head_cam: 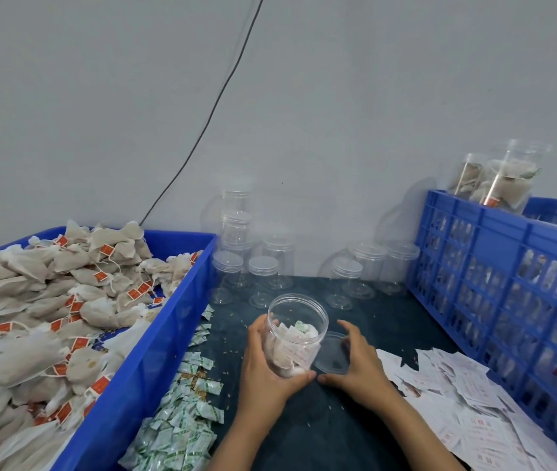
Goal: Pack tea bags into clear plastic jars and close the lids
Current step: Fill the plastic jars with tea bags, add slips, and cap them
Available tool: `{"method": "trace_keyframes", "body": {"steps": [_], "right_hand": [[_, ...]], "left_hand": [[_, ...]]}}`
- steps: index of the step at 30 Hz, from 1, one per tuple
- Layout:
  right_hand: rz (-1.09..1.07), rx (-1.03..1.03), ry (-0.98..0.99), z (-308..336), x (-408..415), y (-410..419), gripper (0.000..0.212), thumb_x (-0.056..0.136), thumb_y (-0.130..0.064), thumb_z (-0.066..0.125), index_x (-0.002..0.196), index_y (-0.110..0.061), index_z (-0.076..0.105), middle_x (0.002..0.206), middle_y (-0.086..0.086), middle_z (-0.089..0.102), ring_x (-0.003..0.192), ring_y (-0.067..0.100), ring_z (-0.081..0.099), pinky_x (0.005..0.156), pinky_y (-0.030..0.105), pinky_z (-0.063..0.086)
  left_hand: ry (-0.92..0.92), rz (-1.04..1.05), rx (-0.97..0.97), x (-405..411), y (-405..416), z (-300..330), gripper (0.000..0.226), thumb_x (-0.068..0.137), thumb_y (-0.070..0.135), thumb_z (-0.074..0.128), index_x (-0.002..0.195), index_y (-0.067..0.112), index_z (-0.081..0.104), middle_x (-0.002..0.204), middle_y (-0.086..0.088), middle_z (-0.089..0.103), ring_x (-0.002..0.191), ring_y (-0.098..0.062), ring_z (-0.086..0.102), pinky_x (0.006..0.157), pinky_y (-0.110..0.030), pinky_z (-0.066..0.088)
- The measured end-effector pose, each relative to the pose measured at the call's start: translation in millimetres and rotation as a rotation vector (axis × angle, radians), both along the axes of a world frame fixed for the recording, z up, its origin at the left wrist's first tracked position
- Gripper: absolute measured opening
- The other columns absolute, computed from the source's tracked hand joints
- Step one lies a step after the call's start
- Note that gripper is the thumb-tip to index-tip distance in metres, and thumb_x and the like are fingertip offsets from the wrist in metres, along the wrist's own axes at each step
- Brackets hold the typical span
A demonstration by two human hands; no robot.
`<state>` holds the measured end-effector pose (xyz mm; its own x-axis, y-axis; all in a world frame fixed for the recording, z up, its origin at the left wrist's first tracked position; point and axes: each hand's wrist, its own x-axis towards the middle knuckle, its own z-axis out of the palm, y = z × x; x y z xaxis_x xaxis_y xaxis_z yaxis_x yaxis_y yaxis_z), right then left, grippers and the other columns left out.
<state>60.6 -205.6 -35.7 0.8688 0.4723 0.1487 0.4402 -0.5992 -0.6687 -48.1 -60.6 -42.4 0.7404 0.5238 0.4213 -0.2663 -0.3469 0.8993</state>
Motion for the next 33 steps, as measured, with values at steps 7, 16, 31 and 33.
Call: {"method": "trace_keyframes", "body": {"steps": [7, 16, 31, 33], "right_hand": [[-0.065, -0.009, -0.087, -5.8, 1.8, 4.9, 0.111, 0.066, -0.046, 0.082, 0.151, -0.030, 0.012, 0.150, 0.000, 0.022, 0.137, 0.022, 0.031, 0.111, 0.039, 0.029], [0.062, 0.194, -0.050, 0.3, -4.6, 0.1, 0.108, 0.065, -0.025, 0.085, 0.147, -0.037, 0.015, 0.128, -0.001, 0.026, 0.122, 0.013, 0.039, 0.106, 0.029, 0.036], [0.284, 0.547, -0.095, 57.5, -33.5, -27.6, 0.122, 0.055, -0.025, 0.093, 0.140, -0.060, 0.013, 0.124, -0.005, 0.046, 0.122, 0.002, 0.049, 0.102, 0.012, 0.039], [0.309, 0.580, -0.104, 56.4, -39.7, -20.1, 0.111, 0.058, -0.037, 0.089, 0.141, -0.057, 0.016, 0.125, -0.009, 0.045, 0.125, 0.002, 0.047, 0.105, 0.015, 0.038]], "left_hand": [[0.014, 0.020, 0.022, -2.1, -0.6, 0.8, 0.098, 0.047, 0.016, 0.095, 0.127, 0.031, 0.041, 0.124, 0.015, 0.056, 0.114, -0.002, 0.054, 0.092, -0.014, 0.043], [0.019, 0.061, 0.069, -2.2, -1.9, 1.9, 0.099, 0.049, 0.014, 0.094, 0.128, 0.036, 0.039, 0.130, 0.011, 0.055, 0.119, -0.009, 0.053, 0.102, -0.034, 0.045], [0.014, 0.206, 0.322, -4.9, -0.1, 0.7, 0.100, 0.052, 0.031, 0.089, 0.125, 0.061, 0.027, 0.120, 0.040, 0.042, 0.112, -0.001, 0.047, 0.089, -0.024, 0.044], [0.007, 0.187, 0.391, -6.3, -1.3, 2.0, 0.100, 0.053, 0.031, 0.088, 0.125, 0.061, 0.026, 0.121, 0.050, 0.034, 0.108, 0.013, 0.038, 0.086, -0.009, 0.035]]}}
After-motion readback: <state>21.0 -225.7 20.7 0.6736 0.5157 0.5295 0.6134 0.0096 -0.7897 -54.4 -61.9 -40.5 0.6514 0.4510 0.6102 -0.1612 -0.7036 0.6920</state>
